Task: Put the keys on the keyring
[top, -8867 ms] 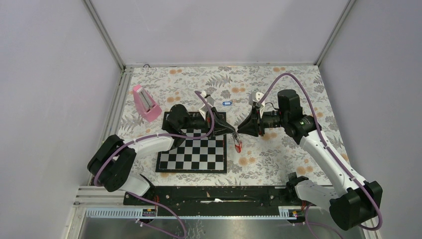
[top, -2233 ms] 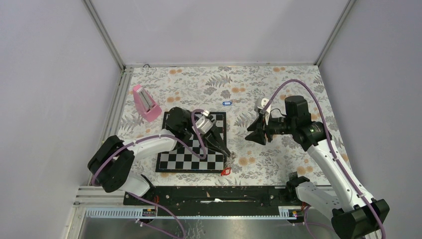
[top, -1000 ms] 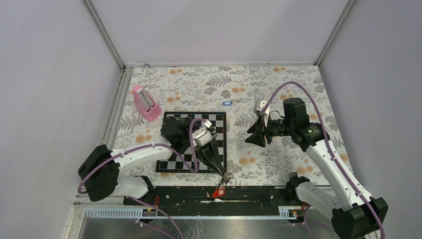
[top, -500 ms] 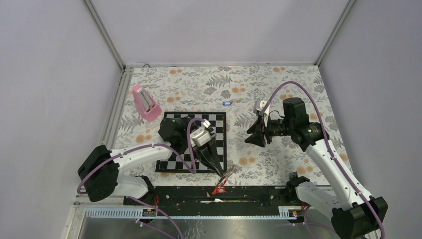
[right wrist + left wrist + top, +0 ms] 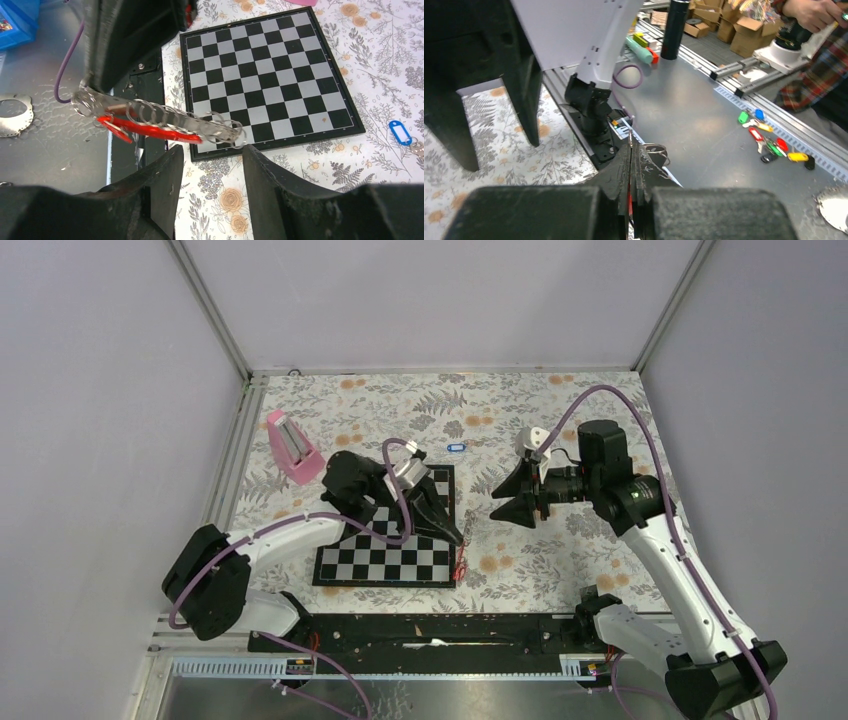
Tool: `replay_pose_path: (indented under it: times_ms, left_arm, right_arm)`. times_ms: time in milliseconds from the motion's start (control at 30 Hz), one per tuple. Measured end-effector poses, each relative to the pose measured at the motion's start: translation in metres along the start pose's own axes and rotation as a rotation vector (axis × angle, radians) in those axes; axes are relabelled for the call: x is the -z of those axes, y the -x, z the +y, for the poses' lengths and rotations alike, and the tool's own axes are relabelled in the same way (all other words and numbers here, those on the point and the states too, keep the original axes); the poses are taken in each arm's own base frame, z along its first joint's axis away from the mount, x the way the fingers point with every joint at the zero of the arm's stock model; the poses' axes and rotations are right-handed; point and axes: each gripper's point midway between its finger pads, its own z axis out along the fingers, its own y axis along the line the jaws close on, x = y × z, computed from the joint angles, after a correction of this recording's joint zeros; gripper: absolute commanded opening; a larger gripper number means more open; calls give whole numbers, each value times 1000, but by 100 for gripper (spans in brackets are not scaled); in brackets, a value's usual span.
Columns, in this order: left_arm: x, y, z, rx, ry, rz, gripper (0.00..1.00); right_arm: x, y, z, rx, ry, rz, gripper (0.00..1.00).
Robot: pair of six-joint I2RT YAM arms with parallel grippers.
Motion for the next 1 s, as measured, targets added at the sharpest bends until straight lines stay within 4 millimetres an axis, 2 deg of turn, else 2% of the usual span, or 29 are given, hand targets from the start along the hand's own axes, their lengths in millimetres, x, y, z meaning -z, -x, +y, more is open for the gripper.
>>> replay_pose_path:
  times_ms: [233,367,600,800,1000]
  left_arm:
    - [7,-25,54,83,221,25,0]
    - [15,-43,72,99,318,76,0]
    - [21,-61,80,128,388,124,0]
    - [23,-65,84,136,407,132,0]
    - [23,-64,86,142,417,127,0]
  right_arm:
    - [-7,-5,-3,-40,23,20,54]
    - [-10,-6,-3,-46,34,26,54]
    - [-12,-6,-2,-47,42,30,56]
    - [-16,-8,-5,-41,37,36,55]
    - [-24,-22,-6,-62,44,67,56]
